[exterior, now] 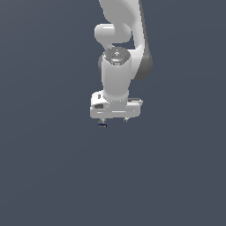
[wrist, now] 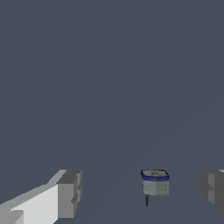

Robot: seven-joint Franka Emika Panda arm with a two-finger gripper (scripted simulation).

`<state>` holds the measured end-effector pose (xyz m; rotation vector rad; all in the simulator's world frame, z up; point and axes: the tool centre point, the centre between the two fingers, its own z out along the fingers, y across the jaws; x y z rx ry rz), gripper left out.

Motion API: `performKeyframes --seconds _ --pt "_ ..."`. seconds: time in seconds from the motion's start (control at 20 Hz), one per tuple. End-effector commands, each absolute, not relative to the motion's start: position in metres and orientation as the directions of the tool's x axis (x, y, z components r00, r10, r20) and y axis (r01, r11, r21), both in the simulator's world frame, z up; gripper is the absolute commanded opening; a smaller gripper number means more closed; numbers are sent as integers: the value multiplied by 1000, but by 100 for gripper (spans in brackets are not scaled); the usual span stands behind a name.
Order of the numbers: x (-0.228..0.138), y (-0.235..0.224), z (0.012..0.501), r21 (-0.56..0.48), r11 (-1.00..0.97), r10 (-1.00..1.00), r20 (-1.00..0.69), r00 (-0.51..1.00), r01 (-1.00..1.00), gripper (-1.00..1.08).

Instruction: Pick up the object and move it to a goal position.

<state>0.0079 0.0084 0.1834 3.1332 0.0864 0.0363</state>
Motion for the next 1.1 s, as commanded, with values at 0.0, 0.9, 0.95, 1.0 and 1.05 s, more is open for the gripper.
performKeyframes --seconds 0.0,0.9,0.95,1.0,1.05 --pt "8 8 183 8 -998 55 23 998 55 100" --pt "5 -4 188 -1 -1000 28 37 999 28 100" --pt "4 -5 186 -1 -1000 29 37 999 29 100" --pt "2 -7 183 -1 -1000 30 36 999 30 100" --pt "1 -8 180 -1 -1000 31 35 999 31 100"
